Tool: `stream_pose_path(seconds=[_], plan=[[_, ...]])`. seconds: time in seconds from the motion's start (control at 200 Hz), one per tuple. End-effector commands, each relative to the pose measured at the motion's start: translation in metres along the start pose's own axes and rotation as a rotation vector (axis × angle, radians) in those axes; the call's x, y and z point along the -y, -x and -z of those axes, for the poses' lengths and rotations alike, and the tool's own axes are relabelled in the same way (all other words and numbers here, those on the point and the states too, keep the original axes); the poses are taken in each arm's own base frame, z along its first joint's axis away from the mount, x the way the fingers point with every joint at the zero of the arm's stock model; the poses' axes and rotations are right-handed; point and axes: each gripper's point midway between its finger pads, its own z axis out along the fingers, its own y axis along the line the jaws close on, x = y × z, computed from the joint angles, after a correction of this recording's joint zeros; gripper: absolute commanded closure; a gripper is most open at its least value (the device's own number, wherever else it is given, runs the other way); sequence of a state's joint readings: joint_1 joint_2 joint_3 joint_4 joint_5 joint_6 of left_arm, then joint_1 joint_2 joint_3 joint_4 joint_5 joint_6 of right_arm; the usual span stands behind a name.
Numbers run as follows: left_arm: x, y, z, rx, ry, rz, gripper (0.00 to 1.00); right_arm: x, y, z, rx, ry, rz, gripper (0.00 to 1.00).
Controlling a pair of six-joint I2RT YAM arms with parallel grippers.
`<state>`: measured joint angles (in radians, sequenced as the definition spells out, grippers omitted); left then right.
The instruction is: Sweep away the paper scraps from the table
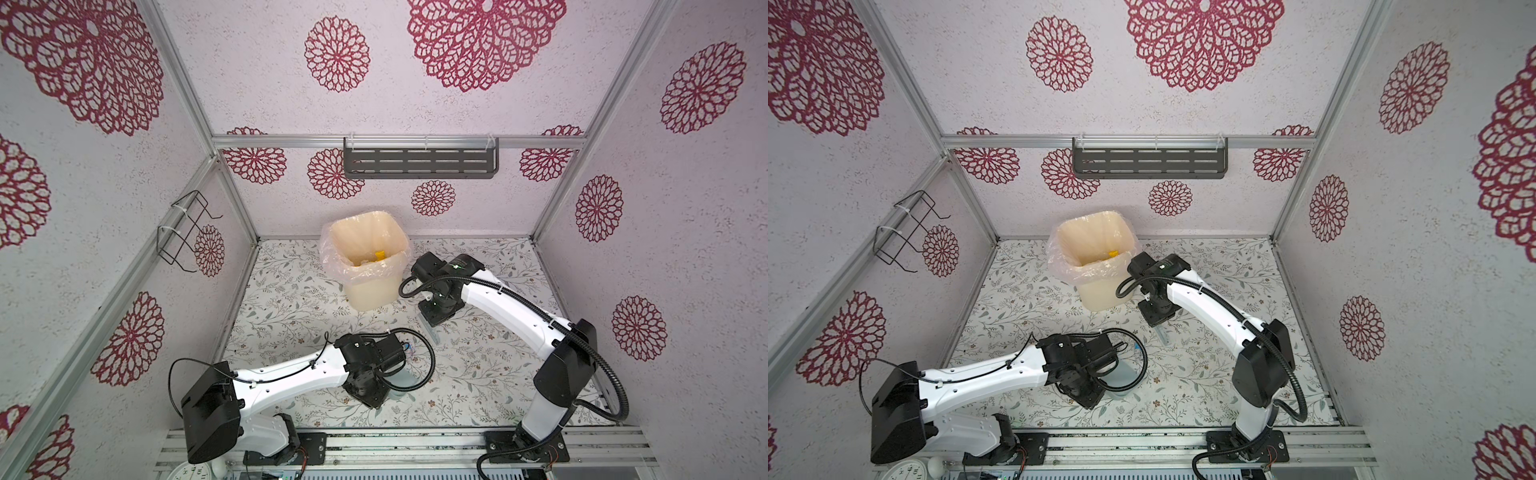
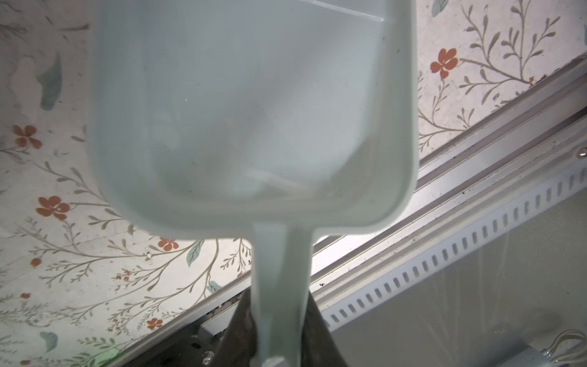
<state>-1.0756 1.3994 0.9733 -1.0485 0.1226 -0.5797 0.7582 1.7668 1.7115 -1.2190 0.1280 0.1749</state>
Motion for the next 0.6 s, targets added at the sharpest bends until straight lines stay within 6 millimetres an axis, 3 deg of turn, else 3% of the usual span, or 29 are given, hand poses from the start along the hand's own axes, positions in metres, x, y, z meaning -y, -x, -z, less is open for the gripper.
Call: stream_pose_path(seconds=[0.0,0.595], plan=[[0.007,0.007,-0.006,0.021,-0.02,-0.008,1.0,-0.002,0.005,0.008,0.006,-0.032,0.043,1.0],[0.0,0.009,-0.024,0.04,-0.013,-0.007,1.0,-0.029,-0.003,-0.008,-0.086,-0.03,0.14,1.0]])
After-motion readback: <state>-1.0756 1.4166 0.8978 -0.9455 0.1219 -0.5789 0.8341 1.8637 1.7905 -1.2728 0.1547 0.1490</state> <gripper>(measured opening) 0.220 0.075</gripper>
